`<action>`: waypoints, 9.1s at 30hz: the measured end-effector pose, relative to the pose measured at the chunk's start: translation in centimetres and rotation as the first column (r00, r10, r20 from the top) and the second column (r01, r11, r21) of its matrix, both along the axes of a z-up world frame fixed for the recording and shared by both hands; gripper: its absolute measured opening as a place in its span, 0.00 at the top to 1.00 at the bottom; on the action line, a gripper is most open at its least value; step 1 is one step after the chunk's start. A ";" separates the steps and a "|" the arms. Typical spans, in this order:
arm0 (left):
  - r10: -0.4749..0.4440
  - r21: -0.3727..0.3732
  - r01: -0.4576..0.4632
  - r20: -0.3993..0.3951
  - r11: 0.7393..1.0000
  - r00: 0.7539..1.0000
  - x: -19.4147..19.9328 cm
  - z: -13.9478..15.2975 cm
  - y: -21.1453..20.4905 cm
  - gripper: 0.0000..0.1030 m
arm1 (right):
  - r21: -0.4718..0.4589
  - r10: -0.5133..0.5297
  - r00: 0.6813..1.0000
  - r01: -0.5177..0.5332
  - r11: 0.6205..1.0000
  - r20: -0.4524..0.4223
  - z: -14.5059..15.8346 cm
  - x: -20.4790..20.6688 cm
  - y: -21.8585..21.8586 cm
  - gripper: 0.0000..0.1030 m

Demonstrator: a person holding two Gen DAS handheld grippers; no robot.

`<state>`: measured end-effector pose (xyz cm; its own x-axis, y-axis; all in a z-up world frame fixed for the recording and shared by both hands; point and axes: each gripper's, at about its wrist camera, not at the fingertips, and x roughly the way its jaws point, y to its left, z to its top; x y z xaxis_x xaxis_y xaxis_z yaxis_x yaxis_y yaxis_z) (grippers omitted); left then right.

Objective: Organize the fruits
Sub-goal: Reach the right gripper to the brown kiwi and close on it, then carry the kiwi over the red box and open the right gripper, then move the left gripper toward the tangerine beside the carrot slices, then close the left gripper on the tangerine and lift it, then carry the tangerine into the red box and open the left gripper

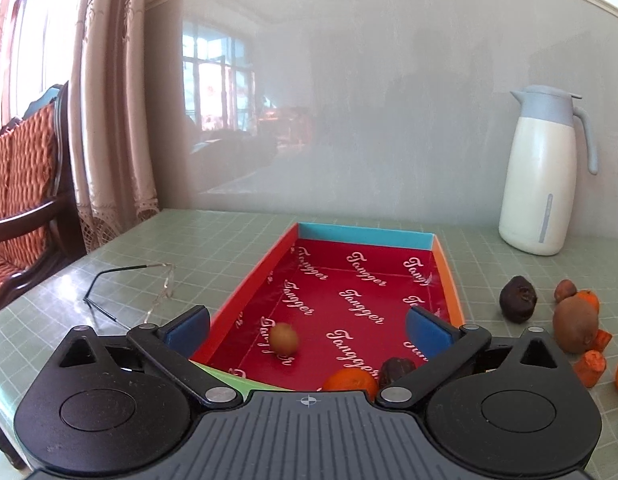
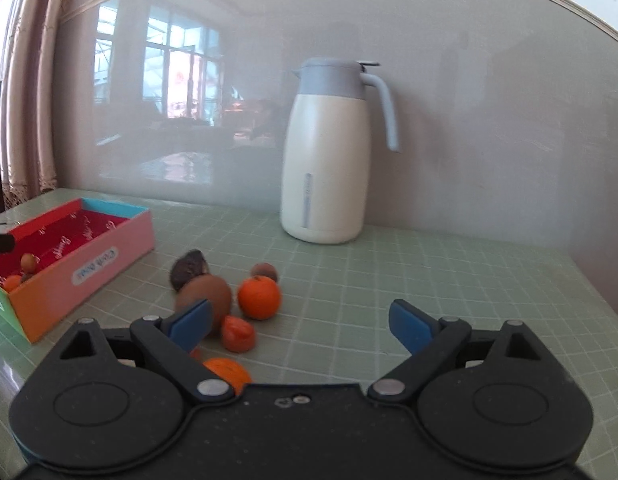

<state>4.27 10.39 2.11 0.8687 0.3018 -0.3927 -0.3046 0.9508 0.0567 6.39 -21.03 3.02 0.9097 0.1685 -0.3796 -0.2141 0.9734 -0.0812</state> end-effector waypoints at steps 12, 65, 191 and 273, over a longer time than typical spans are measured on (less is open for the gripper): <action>0.068 -0.034 -0.068 0.007 0.997 0.998 -0.8 -0.3 3.1 0.00 | -0.097 0.012 0.999 -0.015 0.995 -0.033 -1.4 2.7 7.0 0.27; 0.234 -0.059 -0.237 -0.049 0.970 0.971 -4.1 -1.6 11.8 0.00 | 0.007 0.193 0.981 -0.193 0.981 0.000 -1.0 3.3 18.7 0.57; -0.492 -0.082 0.485 -0.146 0.870 0.858 2.2 -3.1 -22.4 0.61 | 0.123 -0.435 0.900 0.429 0.895 0.024 -0.3 0.0 -12.9 0.26; 0.055 -0.087 -0.055 -0.005 0.995 0.998 0.6 -0.9 1.9 0.09 | 0.034 -0.203 0.979 0.202 0.979 0.020 -0.5 1.8 -0.5 0.24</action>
<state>4.90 12.33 1.17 0.8506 0.3137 -0.4220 -0.3567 0.9339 -0.0248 8.21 -21.57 2.57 0.9347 -0.0086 -0.3553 -0.0107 0.9986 -0.0524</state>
